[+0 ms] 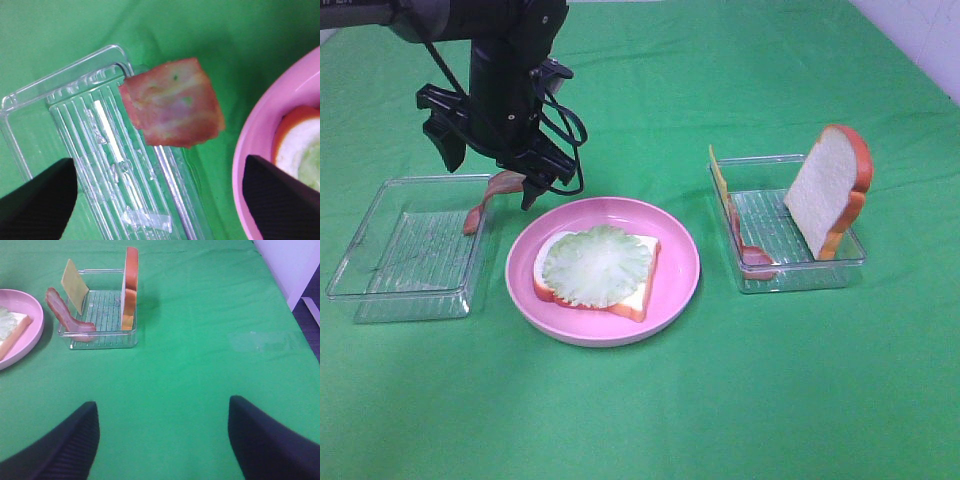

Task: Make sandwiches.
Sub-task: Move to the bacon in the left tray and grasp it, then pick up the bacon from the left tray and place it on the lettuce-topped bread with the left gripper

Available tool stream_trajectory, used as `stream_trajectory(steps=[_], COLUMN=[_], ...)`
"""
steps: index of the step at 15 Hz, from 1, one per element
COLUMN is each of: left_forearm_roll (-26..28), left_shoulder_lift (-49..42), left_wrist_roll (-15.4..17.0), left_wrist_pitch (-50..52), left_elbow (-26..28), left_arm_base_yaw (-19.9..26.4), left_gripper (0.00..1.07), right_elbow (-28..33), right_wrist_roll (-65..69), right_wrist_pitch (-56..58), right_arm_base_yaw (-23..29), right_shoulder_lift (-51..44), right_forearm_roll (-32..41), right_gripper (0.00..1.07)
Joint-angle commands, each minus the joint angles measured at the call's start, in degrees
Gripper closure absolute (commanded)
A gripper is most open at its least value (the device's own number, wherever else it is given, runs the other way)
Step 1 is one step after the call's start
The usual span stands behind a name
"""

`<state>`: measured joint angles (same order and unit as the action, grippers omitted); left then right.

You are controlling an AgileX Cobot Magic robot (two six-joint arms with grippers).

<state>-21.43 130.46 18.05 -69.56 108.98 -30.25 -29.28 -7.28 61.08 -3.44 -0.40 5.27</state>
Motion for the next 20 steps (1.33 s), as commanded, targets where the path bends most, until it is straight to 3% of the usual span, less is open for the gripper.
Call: stream_trajectory(steps=[1,7,15,20], left_forearm_roll=[-0.97,-2.92,-2.92,-2.98], left_shoulder_lift=[1.09,1.38,1.38,1.2], left_wrist_roll=[-0.11,0.17,0.17,0.11], left_wrist_pitch=[0.11,0.74,1.55,0.63], left_elbow=[0.11,0.11,0.11,0.17], left_arm_base_yaw=[-0.06,-0.06,-0.06,-0.06], left_gripper=[0.24,0.44,1.02,1.07], right_elbow=[0.23,0.23,0.23,0.23], right_wrist_roll=[-0.57,-0.57,-0.57,-0.57], right_wrist_pitch=[-0.4,-0.4,-0.4,-0.4], right_arm_base_yaw=[-0.23,-0.23,-0.23,-0.23], right_shoulder_lift=[-0.74,-0.74,-0.74,-0.74], right_forearm_roll=[-0.06,-0.06,-0.06,-0.06], right_gripper=[0.38,0.38,0.38,0.38])
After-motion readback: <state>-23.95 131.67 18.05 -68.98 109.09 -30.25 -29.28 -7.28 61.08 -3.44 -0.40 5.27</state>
